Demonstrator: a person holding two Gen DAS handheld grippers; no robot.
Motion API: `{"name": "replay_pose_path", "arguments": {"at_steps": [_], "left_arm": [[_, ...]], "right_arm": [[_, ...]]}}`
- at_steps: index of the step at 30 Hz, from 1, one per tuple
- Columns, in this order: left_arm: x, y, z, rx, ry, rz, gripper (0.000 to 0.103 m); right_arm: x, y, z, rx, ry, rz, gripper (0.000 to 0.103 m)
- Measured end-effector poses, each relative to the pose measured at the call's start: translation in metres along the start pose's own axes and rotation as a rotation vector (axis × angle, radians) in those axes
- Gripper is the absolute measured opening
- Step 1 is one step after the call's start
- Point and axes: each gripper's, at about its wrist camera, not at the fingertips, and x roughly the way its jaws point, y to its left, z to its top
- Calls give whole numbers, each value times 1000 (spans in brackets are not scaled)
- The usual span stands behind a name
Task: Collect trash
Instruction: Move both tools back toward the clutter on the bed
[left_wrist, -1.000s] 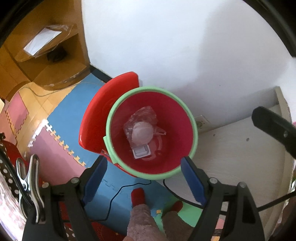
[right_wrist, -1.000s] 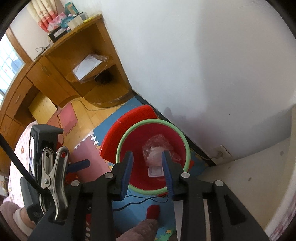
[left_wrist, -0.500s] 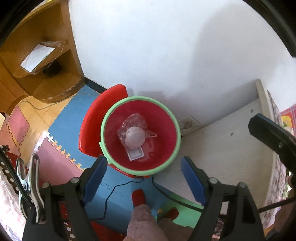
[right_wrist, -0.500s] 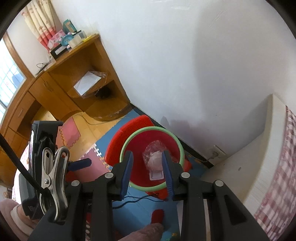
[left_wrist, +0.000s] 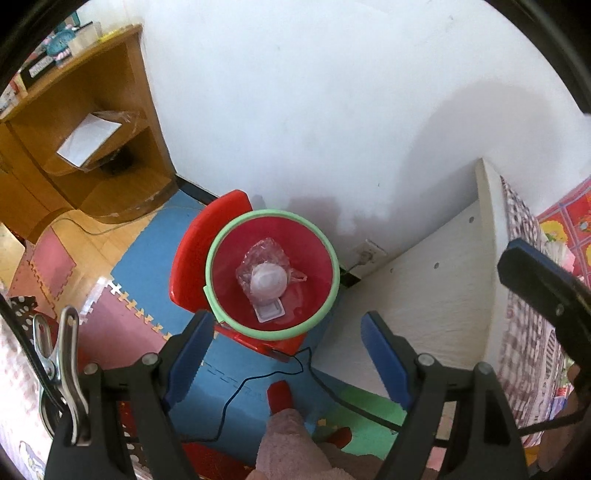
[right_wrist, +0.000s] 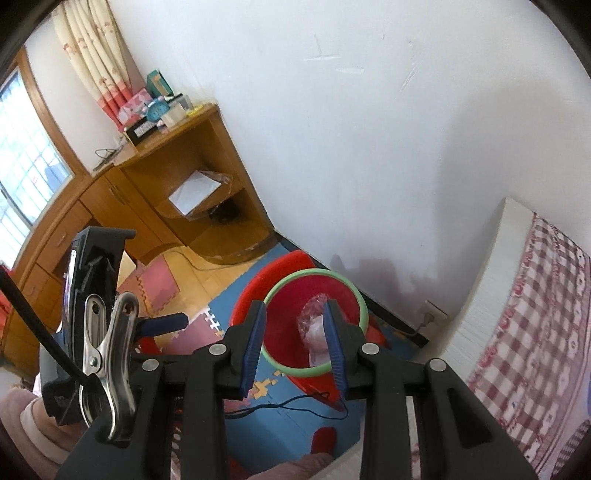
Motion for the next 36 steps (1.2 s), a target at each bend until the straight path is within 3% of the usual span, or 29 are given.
{"name": "replay_pose_path", "arguments": {"at_steps": [26, 36], "left_arm": [[-123, -64, -55, -6, -110, 55, 85], [-160, -113, -92, 58, -155, 48, 85]], "right_arm": [[-143, -11, -53, -28, -135, 147, 34], [-209, -35, -93, -17, -208, 125, 35]]}}
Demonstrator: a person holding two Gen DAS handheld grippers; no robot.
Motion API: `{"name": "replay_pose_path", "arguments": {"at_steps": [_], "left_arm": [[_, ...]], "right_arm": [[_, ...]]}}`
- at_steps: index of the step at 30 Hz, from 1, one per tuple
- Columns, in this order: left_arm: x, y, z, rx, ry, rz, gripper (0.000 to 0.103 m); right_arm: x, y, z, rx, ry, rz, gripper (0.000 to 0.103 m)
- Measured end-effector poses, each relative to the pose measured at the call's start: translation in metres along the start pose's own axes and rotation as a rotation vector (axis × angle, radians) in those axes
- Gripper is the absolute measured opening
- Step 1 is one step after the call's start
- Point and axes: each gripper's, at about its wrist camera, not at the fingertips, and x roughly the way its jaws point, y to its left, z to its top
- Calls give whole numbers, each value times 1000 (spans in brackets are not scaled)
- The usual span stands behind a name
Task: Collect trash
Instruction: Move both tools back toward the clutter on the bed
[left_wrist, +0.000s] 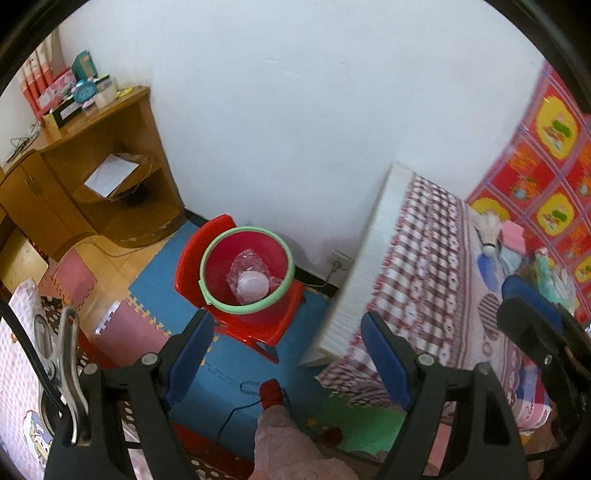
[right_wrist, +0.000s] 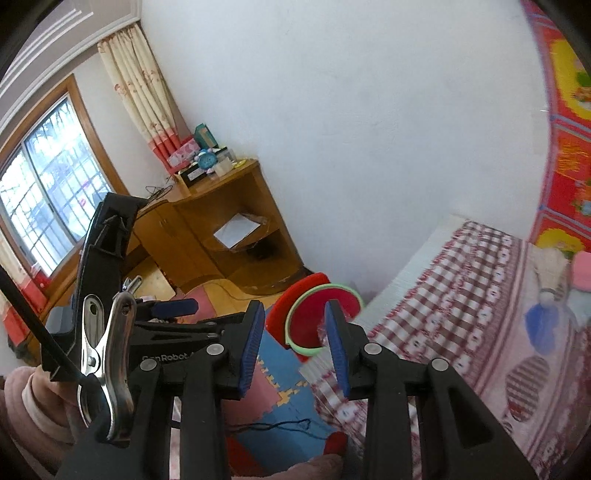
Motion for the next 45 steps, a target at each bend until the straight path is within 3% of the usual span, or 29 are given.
{"name": "replay_pose_path", "arguments": {"at_steps": [9, 21, 40, 45], "left_arm": [[-20, -58, -24, 80, -13, -51, 85], [-24, -130, -35, 206, 1, -131, 85], [29, -233, 10, 403, 48, -280, 85], [52, -263, 24, 468, 60, -275, 82]], "right_arm": [[-62, -27, -27, 25, -40, -70, 35], [-135, -74, -50, 156, -110, -198, 37], [-164, -162, -60, 332, -102, -428, 41], [-162, -183, -58, 394, -111, -463, 41]]}}
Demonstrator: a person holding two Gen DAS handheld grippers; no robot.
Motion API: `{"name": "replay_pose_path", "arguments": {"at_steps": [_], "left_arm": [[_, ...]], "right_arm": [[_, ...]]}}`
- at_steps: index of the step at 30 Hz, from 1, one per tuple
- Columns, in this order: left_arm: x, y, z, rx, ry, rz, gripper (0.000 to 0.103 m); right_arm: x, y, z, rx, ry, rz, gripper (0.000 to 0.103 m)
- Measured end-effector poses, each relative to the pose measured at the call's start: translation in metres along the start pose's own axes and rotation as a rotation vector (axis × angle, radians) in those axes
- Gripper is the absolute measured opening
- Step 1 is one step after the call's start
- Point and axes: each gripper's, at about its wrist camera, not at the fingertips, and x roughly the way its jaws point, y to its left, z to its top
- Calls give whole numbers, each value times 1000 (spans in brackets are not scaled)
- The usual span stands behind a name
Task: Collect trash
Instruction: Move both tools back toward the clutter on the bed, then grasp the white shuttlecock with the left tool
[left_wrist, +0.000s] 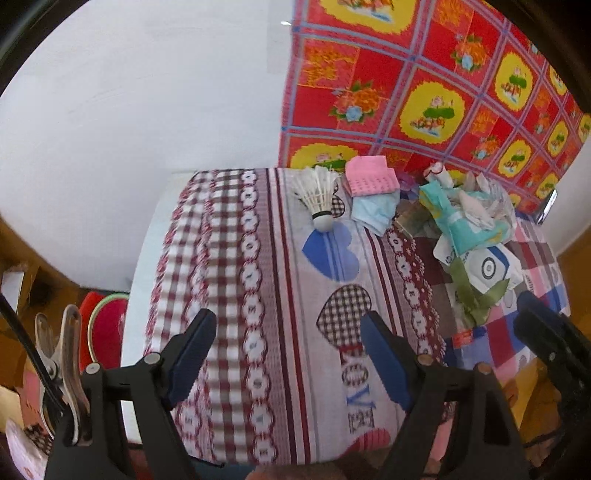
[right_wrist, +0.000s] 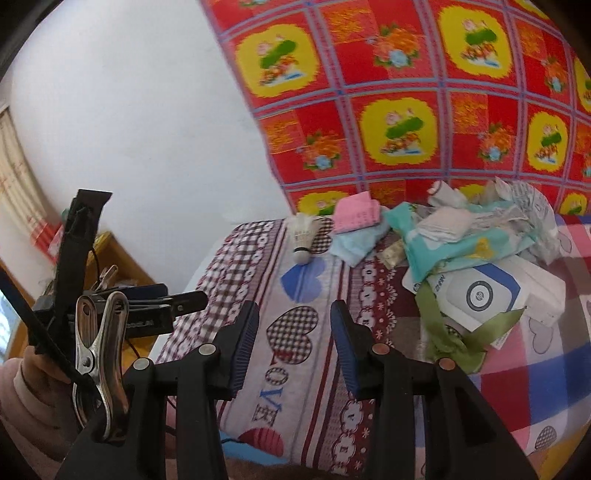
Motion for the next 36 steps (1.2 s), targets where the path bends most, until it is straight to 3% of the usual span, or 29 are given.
{"name": "replay_pose_path", "arguments": {"at_steps": [3, 15, 20, 31, 36], "left_arm": [[15, -8, 14, 7, 17, -18, 76], [78, -42, 57, -15, 54, -30, 70], [103, -43, 70, -40, 72, -14, 61], [148, -46, 88, -48, 97, 16, 58], [166, -44, 94, -60, 113, 35, 51]], "right_arm": [[5, -7, 3, 11, 15, -4, 41], [29, -41, 33, -11, 63, 21, 42], [37, -53, 41, 1, 78, 34, 42], [50, -72, 36, 29, 104, 19, 42], [51, -78, 38, 40, 112, 9, 42]]}}
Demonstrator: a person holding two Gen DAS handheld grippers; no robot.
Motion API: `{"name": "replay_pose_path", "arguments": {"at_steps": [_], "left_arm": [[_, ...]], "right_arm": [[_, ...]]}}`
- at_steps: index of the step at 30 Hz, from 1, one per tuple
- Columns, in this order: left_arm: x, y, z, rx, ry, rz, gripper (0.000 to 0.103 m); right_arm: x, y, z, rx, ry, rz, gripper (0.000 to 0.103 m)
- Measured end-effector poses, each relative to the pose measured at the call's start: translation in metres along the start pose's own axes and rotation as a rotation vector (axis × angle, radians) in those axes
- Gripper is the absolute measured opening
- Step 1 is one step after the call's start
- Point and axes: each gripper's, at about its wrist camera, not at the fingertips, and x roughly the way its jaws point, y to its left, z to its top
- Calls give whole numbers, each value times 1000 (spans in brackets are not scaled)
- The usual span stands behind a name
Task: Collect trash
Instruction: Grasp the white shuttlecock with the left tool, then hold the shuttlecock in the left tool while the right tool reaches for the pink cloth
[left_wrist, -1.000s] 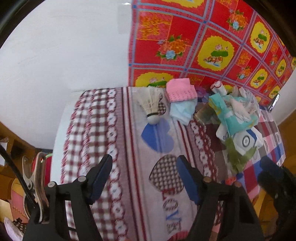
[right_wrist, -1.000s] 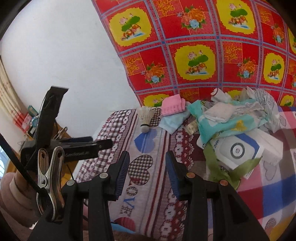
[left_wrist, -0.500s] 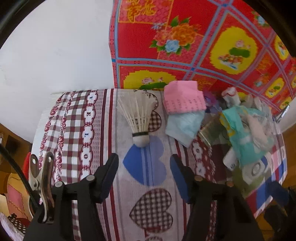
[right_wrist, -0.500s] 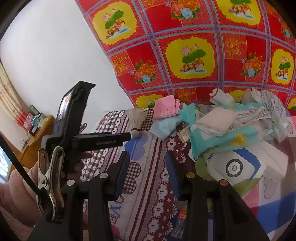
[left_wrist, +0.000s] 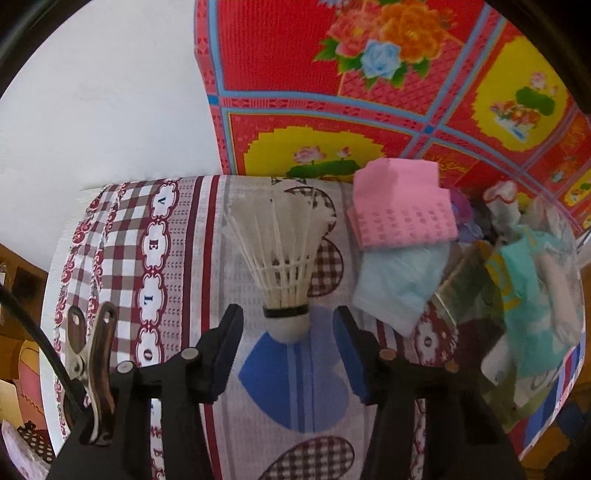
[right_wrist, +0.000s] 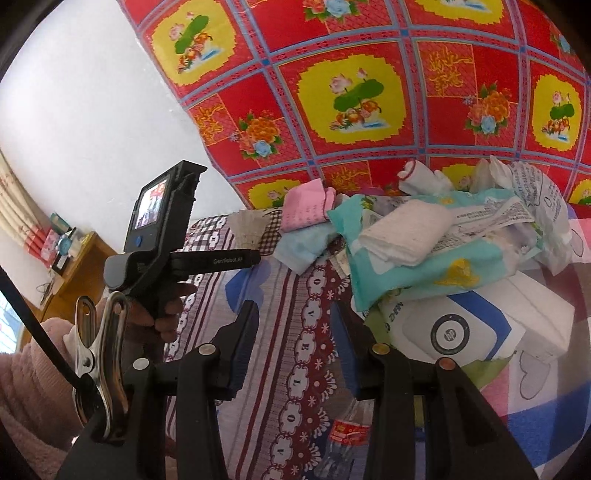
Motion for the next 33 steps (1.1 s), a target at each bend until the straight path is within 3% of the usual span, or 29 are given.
{"name": "replay_pose_path", "arguments": {"at_steps": [8, 12, 21, 33], "left_arm": [[18, 0, 7, 17, 11, 2, 41], [21, 1, 8, 21, -7, 7, 28], [-5, 27, -4, 19, -64, -31, 28], [-47, 71, -50, -89, -71, -40, 28]], "right_arm": [[4, -4, 1, 5, 14, -12, 42], [8, -1, 2, -3, 19, -14, 42], [21, 13, 8, -27, 31, -3, 42], [70, 35, 37, -47, 50, 15, 42]]}}
